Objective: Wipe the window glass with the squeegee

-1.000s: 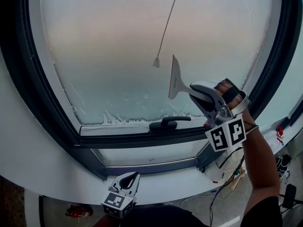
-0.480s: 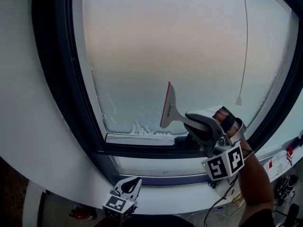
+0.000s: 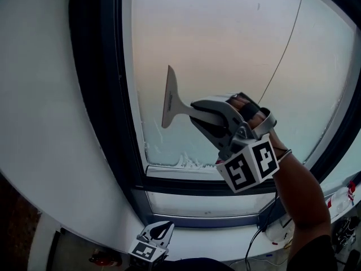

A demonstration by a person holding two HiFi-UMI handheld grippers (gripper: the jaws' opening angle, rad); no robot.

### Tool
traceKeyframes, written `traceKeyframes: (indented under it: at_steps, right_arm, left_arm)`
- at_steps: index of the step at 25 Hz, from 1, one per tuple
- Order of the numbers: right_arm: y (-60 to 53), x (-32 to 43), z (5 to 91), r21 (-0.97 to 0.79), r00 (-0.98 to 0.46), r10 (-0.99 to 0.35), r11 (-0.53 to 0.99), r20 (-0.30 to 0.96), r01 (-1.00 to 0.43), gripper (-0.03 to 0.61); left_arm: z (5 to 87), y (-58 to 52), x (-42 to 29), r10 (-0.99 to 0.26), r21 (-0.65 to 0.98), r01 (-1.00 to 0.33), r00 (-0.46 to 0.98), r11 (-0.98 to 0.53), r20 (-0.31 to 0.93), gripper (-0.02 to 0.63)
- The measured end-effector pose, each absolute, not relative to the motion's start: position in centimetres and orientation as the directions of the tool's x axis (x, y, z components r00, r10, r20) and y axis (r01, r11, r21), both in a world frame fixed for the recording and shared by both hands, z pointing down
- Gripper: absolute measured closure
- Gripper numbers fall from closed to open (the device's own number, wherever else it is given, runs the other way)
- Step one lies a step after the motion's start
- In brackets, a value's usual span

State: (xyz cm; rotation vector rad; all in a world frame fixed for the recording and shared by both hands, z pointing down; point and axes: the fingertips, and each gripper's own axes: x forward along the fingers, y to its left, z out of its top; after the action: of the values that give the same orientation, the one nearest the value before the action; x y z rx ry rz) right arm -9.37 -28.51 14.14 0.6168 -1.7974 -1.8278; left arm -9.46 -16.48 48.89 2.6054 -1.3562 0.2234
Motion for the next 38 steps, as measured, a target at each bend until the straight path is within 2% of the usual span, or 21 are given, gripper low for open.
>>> traceKeyframes:
  at_steps: [6, 15, 27, 38]
  right_arm:
    - [-30.3, -15.1, 10.2, 0.991, -0.771, -0.636, -0.101, 0.007, 0.092, 0.491]
    - [-32.4, -17.7, 10.2, 0.986, -0.76, -0.649, -0.106, 0.031, 0.13, 0.491]
    - [-32.4, -16.4, 10.2, 0.985, -0.751, -0.659, -0.105, 0.032, 0.134, 0.491]
    - [-32.5, -10.5, 9.9, 0.988, -0.72, -0.693, -0.086, 0.035, 0.131, 0.491]
  left_arm:
    - [48.5, -16.4, -11.6, -0.82, 0.114, -0.843, 0.538, -0.526, 0.196, 0.614]
    - [48.9, -15.9, -13.3, -0.837, 0.131, -0.859, 0.511, -0.494, 0.194, 0.614]
    - [48.1, -16.7, -12.7, -0.819, 0.123, -0.837, 0.547, -0.533, 0.173, 0.614]
    - [47.1, -17.9, -9.3, -0.782, 0.102, -0.799, 0.601, -0.593, 0.166, 0.614]
